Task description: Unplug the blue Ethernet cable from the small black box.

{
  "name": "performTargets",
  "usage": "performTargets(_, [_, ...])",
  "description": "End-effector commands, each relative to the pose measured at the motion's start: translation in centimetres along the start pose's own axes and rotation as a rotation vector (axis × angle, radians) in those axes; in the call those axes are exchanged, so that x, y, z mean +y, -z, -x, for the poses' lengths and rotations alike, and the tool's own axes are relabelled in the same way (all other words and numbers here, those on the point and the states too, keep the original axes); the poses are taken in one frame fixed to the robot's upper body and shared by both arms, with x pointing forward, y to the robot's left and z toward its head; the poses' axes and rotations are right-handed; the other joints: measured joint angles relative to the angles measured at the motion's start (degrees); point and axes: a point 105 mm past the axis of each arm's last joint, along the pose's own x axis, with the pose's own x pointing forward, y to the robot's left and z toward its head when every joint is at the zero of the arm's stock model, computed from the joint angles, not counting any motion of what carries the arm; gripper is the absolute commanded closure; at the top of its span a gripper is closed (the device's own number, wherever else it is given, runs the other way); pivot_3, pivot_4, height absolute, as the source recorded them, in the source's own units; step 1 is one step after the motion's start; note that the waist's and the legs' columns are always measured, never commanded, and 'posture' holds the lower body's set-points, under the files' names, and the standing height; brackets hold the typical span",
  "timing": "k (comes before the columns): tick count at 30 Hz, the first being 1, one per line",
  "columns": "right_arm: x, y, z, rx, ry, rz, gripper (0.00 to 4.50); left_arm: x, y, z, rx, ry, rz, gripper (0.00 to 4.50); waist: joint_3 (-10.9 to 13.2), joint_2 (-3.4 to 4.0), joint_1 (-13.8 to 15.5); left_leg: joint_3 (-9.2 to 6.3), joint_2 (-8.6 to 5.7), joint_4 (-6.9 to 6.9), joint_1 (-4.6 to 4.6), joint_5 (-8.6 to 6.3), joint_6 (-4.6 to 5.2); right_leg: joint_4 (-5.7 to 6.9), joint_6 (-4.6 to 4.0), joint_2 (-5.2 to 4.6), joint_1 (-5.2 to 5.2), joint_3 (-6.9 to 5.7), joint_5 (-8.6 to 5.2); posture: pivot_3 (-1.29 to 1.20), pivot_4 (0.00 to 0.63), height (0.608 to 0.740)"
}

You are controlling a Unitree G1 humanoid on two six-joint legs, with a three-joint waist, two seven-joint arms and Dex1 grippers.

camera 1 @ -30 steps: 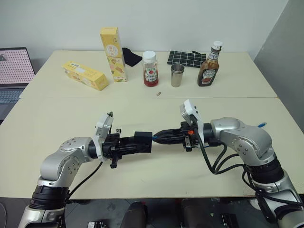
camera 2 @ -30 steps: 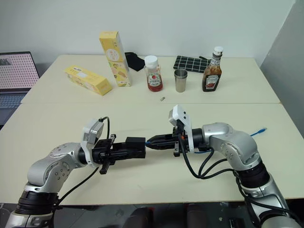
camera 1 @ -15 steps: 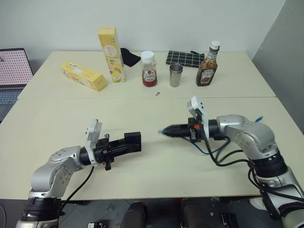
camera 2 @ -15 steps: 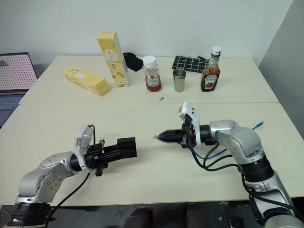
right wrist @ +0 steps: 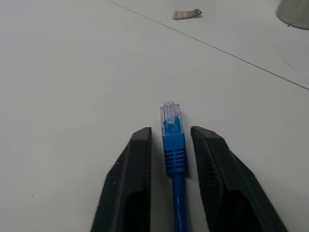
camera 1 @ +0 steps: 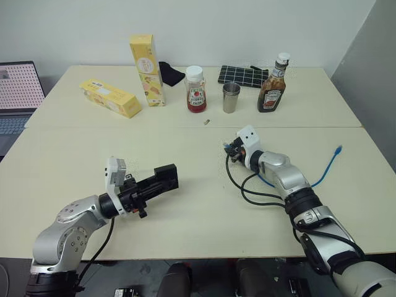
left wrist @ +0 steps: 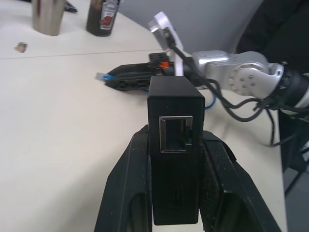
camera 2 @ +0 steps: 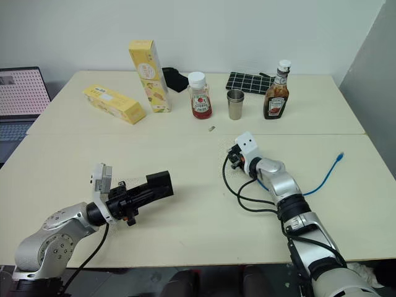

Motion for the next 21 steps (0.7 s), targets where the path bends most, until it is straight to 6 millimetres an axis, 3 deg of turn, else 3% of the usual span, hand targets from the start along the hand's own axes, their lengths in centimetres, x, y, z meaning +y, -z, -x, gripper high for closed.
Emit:
performTargets(1, [-0.2,-3.1,1.6,-0.097,-0.067,0.034,2.01,1.3,-1.2,0.1,-0.023,-0.122,-0.101,3.72,0.01,0.02,0.09,-0.02,0.0,0.0,0.0,0.0,0.0,0.0,0.0,0.0,0.0,-0.01,0.0,0.0,0.15,0.74])
performTargets(4, [1.1,-4.7,3.6,-0.139,-0.198,0.091,1.28,3.4,-1.8,0.1,-0.058,-0.261,-0.19,3.72,0.02,0.03,0.34,-0.02,-0.01,0.01,-0.01,0.0,0.0,-0.01,0.0,0.0,0.0,-0.03,0.0,0.0,0.15,0.74])
performTargets(7, [3.1,-6.4,5.5,-0.179,-0.329,0.184,1.28,5.3,-2.3,0.4,-0.091,-0.384,-0.319,3.72,0.02,0.03,0.47,-0.04,-0.01,0.01,-0.01,0.0,0.0,-0.03,0.0,-0.01,0.02,-0.06,0.0,0.0,0.15,0.74])
performTargets(11, [7.6,-8.8,7.6,-0.243,-0.534,0.26,1.28,8.3,-3.1,1.6,-0.198,-0.601,-0.43,3.72,0.02,0.03,0.2,-0.01,-0.01,0.0,0.01,0.0,0.01,-0.03,0.0,-0.02,0.01,-0.03,0.0,0.0,0.15,0.74])
performTargets(15, [10.0,-10.1,7.4,-0.274,-0.584,0.282,1.28,10.9,-2.5,2.5,-0.216,-0.757,-0.521,3.72,0.0,0.01,0.27,-0.07,-0.02,0.01,0.03,0.0,0.0,0.0,-0.01,0.0,0.0,-0.09,0.01,0.0,0.15,0.74])
performTargets(21, [10.9,-10.1,6.3,-0.257,-0.584,0.311,1.28,13.1,-0.6,2.4,-0.239,-0.855,-0.432,3.72,-0.01,-0.01,0.55,-0.08,-0.07,0.08,-0.04,0.0,0.0,-0.01,0.03,-0.05,0.01,-0.14,0.02,0.0,0.15,0.74])
